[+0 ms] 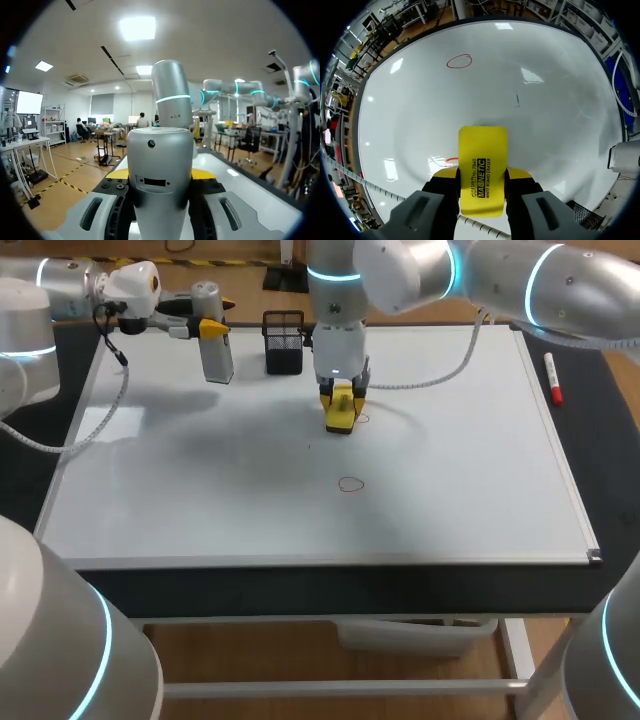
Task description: Pick up the inspection probe, press it on each red-marked spot on the whiteboard one by one, put down the probe, pick up the eraser, and wipe off all the red marks.
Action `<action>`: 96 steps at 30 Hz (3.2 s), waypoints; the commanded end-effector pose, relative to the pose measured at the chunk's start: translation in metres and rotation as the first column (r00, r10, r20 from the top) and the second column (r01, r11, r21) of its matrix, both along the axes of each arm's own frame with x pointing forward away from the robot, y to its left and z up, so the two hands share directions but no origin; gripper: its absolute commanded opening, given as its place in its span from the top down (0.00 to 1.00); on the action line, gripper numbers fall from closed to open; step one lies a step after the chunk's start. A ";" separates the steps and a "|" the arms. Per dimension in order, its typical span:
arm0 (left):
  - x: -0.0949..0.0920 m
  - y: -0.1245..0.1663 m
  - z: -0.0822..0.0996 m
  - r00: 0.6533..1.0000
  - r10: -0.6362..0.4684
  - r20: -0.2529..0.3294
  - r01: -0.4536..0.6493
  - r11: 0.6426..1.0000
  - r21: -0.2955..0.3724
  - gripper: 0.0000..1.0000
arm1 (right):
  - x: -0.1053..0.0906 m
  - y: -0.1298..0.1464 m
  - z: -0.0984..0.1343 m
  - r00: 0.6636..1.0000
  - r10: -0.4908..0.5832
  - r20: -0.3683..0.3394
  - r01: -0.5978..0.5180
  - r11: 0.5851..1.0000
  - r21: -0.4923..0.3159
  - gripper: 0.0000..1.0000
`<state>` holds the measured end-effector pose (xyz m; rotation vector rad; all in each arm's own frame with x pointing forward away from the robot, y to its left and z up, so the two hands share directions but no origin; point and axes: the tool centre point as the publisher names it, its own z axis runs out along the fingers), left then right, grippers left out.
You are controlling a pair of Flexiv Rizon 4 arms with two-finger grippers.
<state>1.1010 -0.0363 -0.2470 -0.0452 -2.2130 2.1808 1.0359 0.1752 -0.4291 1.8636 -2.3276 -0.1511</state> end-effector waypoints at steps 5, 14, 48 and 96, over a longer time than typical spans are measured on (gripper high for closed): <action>-0.007 -0.001 0.004 0.994 0.111 0.004 -0.111 0.994 0.008 1.00 | -0.008 -0.008 -0.003 1.000 -0.020 0.011 0.020 1.000 0.009 1.00; -0.007 -0.001 0.004 0.994 0.111 0.004 -0.111 0.994 0.008 1.00 | -0.014 -0.024 -0.006 0.998 -0.064 0.015 0.064 0.998 0.008 1.00; -0.007 -0.001 0.004 0.994 0.111 0.004 -0.111 0.994 0.008 1.00 | -0.013 -0.078 0.018 0.982 -0.180 0.062 0.181 0.984 -0.003 1.00; -0.007 -0.001 0.004 0.994 0.111 0.004 -0.111 0.994 0.008 1.00 | 0.028 -0.268 0.038 0.819 -0.570 0.066 0.573 0.819 -0.023 1.00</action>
